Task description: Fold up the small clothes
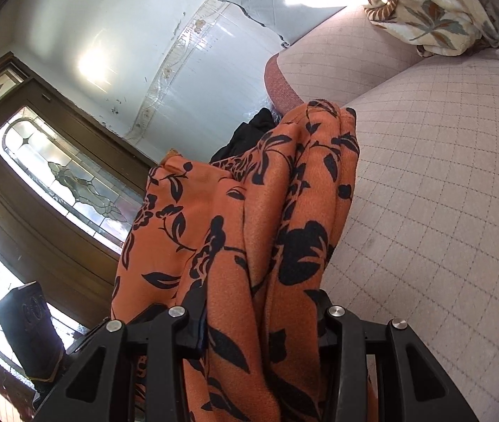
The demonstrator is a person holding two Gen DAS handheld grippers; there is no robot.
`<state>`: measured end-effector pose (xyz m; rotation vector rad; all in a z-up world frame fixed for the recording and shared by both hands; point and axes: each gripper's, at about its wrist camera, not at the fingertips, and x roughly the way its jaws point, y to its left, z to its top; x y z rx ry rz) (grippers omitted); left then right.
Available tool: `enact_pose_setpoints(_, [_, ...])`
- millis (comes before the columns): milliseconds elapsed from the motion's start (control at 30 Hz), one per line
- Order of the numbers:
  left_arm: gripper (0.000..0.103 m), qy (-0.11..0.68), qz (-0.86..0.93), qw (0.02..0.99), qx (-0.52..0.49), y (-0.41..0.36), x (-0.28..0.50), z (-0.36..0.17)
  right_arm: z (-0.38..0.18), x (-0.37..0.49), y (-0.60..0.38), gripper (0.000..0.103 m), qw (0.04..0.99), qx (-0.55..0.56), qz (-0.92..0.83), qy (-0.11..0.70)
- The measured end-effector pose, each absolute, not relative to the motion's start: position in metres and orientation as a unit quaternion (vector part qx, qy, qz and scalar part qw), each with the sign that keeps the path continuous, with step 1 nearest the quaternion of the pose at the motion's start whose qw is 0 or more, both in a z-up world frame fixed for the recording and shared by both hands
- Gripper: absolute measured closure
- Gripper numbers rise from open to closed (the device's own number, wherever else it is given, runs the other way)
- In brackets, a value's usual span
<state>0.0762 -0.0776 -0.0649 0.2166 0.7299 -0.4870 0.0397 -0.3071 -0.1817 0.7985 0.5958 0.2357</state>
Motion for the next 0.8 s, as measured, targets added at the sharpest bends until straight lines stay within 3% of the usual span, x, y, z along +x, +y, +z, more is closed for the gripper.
enact_pose_setpoints(233, [0.066,0.368,-0.235,0.893,0.105,-0.081,0.081,-0.078,-0.185,0.047,-0.313,0.061,0.866,0.391,0.100,0.296])
enact_pose_setpoints(500, [0.063,0.447,-0.218,0.861,0.106,-0.082,0.107,-0.143,-0.227,0.066,-0.311,0.061,0.824,0.421,0.062,0.375])
enact_pose_setpoints(533, [0.061,0.465,-0.214,0.853,0.105,-0.081,0.111,-0.155,-0.237,0.071,-0.310,0.059,0.814,0.423,0.054,0.395])
enact_pose_setpoints(567, [0.050,0.488,-0.203,0.842,0.106,-0.079,0.117,-0.171,-0.249,0.077,-0.309,0.055,0.798,0.426,0.043,0.424])
enact_pose_setpoints(633, [0.039,0.499,-0.195,0.840,0.081,-0.068,0.124,-0.178,-0.266,0.081,-0.312,0.048,0.778,0.444,0.039,0.443])
enact_pose_setpoints(800, [0.038,0.447,-0.160,0.875,0.093,-0.052,0.128,-0.146,-0.236,0.076,-0.329,0.046,0.808,0.405,0.009,0.428])
